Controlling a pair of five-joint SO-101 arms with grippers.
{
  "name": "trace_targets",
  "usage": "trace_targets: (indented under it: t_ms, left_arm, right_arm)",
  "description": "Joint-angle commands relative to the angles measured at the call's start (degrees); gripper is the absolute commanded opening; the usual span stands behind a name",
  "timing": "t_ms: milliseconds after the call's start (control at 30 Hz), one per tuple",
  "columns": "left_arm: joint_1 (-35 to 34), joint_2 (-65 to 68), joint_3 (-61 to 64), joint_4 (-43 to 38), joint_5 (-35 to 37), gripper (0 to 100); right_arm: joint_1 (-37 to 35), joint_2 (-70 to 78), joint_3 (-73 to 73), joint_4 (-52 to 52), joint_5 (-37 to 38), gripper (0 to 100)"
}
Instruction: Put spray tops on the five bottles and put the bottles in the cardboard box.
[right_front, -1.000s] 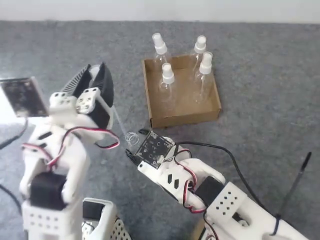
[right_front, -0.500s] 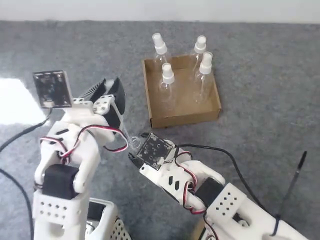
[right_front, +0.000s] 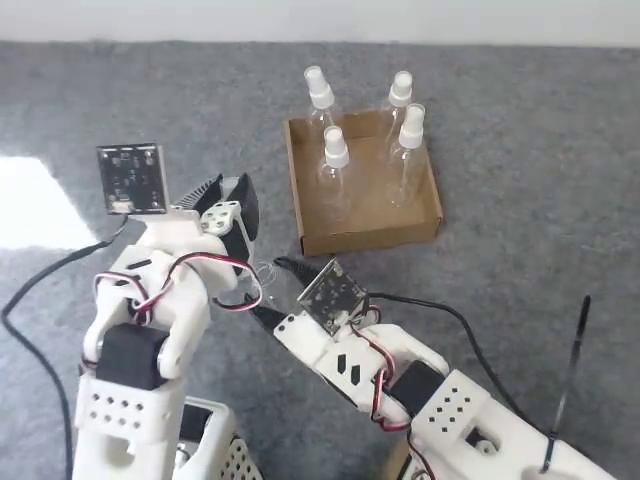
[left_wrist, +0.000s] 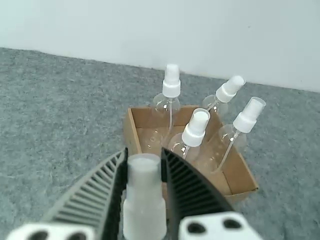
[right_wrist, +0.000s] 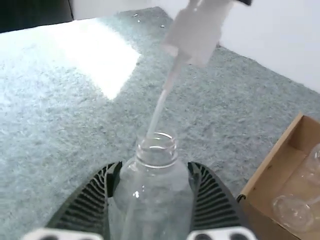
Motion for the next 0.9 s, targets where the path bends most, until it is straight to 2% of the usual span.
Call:
trace_targets:
  t_ms: [0, 100, 200, 333, 633, 867]
  left_arm:
    - [2.73, -1.05, -0.31, 2.37, -3.08, 1]
    - [6.51, -1.05, 0.4, 3.25, -5.8, 1]
    - [7.03, -1.05, 2.86, 2.99, -6.24, 1]
    - [7.47, -1.05, 5.58, 2.99, -10.46, 1]
    - [7.12, -1.23, 6.73, 3.34, -10.73, 1]
    - [7.47, -1.23, 7.08, 3.34, -10.81, 1]
  right_arm:
    - [2.77, -1.1, -2.55, -1.63, -2.02, 0.6]
    - [3.65, -1.27, -2.73, -1.45, -2.11, 0.6]
    - [3.74, -1.19, -2.29, -1.36, -2.11, 0.6]
    - [3.74, -1.36, -2.37, -1.36, -2.11, 0.6]
    - [8.92, -1.19, -2.46, -1.8, -2.11, 0.6]
    - [9.01, -1.19, -2.46, -1.98, -3.87, 0.6]
